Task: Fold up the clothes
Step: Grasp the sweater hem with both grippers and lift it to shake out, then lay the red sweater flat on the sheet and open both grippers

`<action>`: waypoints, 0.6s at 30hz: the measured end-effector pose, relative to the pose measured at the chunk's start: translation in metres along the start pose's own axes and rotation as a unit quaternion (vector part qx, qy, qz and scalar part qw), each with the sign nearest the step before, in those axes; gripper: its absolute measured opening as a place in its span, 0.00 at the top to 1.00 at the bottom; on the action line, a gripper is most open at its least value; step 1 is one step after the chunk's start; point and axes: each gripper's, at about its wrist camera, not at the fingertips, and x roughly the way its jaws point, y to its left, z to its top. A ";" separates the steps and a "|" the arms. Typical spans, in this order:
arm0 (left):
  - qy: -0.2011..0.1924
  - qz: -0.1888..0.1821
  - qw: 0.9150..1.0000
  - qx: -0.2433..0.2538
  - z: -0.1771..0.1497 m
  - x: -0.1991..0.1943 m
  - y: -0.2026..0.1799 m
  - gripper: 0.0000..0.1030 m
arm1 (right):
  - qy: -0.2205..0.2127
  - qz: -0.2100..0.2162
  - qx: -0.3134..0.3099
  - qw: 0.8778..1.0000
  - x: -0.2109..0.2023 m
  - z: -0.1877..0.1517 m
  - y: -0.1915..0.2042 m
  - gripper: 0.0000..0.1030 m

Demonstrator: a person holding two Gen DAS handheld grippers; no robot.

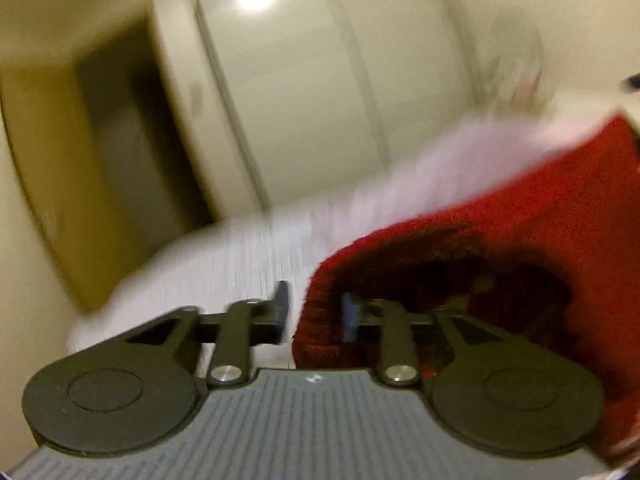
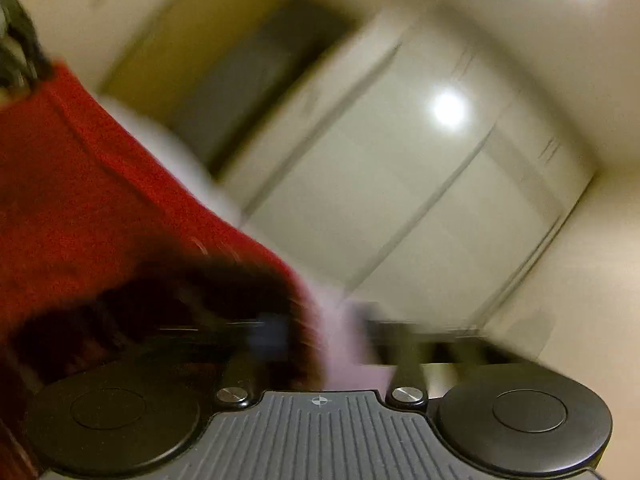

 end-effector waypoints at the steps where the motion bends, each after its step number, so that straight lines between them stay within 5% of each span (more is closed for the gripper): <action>1: 0.030 0.005 1.000 -0.004 -0.017 0.014 -0.003 0.71 | 0.032 0.017 0.001 0.999 0.033 -0.017 0.011 0.21; 5: 0.148 0.027 0.988 -0.021 -0.087 0.069 -0.017 0.69 | 0.133 0.079 0.128 0.980 0.079 -0.103 0.025 0.21; 7: 0.202 0.030 0.978 -0.039 -0.124 0.081 -0.021 0.69 | 0.178 0.122 0.207 0.954 0.064 -0.159 0.032 0.21; 13: 0.282 -0.004 0.941 -0.187 -0.195 0.001 -0.026 0.69 | 0.328 0.197 0.324 0.865 -0.024 -0.280 0.069 0.21; 16: 0.295 -0.022 0.922 -0.250 -0.208 -0.026 -0.040 0.69 | 0.352 0.202 0.346 0.846 -0.062 -0.305 0.077 0.21; 18: 0.297 -0.026 0.917 -0.265 -0.209 -0.037 -0.051 0.69 | 0.363 0.208 0.367 0.831 -0.081 -0.322 0.082 0.21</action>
